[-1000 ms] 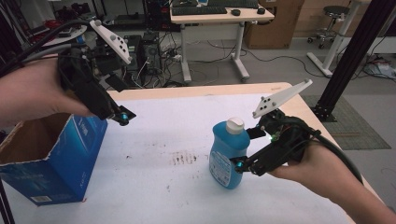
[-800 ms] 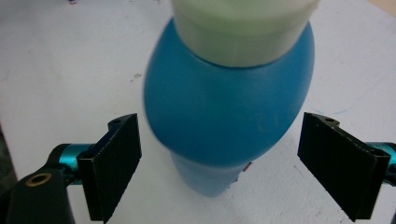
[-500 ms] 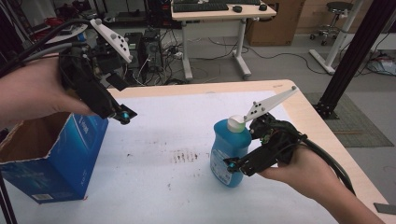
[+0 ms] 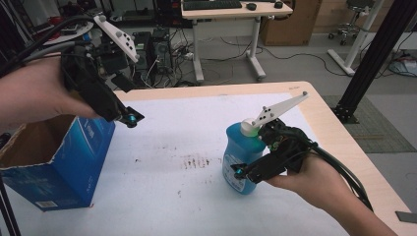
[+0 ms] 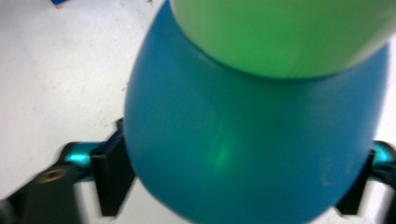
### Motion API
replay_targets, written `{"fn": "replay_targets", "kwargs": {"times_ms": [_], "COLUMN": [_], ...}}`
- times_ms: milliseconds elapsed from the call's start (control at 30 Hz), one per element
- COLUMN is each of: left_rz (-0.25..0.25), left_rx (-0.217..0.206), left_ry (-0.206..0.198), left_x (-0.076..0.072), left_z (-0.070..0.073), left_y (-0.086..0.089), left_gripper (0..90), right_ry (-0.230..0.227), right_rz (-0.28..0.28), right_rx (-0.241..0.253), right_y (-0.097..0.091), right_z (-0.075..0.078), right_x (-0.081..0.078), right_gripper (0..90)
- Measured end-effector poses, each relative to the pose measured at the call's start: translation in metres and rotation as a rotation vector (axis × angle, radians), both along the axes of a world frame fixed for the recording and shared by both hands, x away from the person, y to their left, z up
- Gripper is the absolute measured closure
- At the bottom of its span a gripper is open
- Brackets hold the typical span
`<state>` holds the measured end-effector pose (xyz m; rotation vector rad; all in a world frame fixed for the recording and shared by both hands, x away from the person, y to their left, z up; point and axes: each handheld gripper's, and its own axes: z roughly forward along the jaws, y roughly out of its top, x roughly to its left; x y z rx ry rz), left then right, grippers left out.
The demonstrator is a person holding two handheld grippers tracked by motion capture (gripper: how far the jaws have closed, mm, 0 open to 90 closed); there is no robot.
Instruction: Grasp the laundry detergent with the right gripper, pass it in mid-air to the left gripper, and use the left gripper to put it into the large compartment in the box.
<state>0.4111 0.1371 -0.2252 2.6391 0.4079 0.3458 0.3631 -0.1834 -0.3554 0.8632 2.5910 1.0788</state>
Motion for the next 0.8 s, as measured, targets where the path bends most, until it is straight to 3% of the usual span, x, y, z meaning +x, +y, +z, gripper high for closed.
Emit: {"fn": "replay_targets", "kwargs": {"times_ms": [233, 300, 800], "left_rz": [-0.005, -0.007, -0.003], "left_rx": [0.002, 0.004, 0.005], "left_ry": [-0.003, -0.005, -0.004], "left_x": [-0.0010, -0.0010, -0.0013], "left_z": [0.0003, 0.0006, 0.0006], "left_y": [-0.0012, -0.0014, -0.0001], "left_gripper": [18.0, 18.0, 18.0], "right_ry": [-0.001, -0.009, -0.008], "right_rz": [-0.020, -0.022, -0.050], "right_rx": [-0.006, 0.001, 0.008], "right_y": [-0.0007, -0.0014, 0.0000], "right_z": [0.0001, 0.0004, -0.0048], "right_x": [0.0008, 0.0008, 0.0018], "right_gripper": [19.0, 24.4, 34.0]}}
